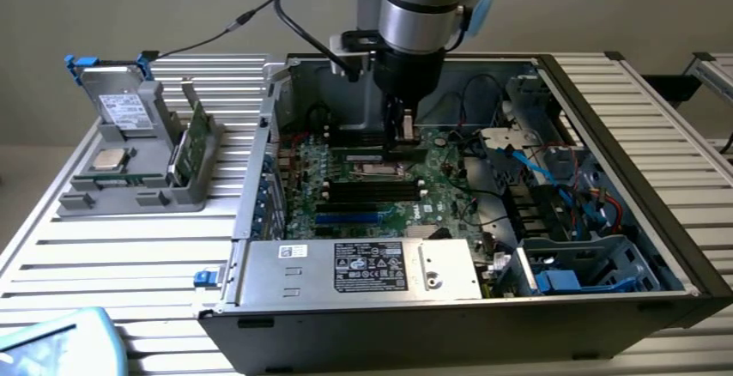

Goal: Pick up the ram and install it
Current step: 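Insert the ram into the slot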

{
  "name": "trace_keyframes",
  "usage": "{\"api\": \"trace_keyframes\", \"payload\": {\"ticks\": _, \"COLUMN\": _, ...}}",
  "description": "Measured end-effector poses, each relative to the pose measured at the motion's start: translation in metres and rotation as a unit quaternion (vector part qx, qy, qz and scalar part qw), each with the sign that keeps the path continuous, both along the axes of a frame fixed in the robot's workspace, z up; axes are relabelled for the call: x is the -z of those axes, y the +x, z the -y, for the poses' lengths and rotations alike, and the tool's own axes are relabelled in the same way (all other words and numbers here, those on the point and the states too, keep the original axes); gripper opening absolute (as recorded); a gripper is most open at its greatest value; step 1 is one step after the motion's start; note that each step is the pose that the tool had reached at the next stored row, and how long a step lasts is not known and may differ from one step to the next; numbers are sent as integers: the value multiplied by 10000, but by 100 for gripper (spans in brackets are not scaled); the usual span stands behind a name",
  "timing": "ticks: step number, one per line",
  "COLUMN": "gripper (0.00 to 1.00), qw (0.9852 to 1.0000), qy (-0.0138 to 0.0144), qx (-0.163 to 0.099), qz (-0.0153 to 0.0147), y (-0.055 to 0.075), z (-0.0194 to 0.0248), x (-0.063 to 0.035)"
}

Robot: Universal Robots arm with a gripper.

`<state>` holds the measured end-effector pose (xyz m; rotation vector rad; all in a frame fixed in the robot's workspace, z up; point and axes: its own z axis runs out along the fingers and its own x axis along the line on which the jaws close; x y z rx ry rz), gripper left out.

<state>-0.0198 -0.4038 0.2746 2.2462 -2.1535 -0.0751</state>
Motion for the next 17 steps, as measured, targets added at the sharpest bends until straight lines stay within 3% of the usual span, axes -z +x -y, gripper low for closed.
{"api": "trace_keyframes", "payload": {"ticks": 12, "gripper": 14, "qw": 9999, "qy": -14, "qx": 0, "qz": 132, "y": -69, "z": 23, "x": 126}}
{"api": "trace_keyframes", "payload": {"ticks": 17, "gripper": 14, "qw": 9999, "qy": -34, "qx": 0, "qz": 167, "y": -87, "z": 29, "x": 173}}
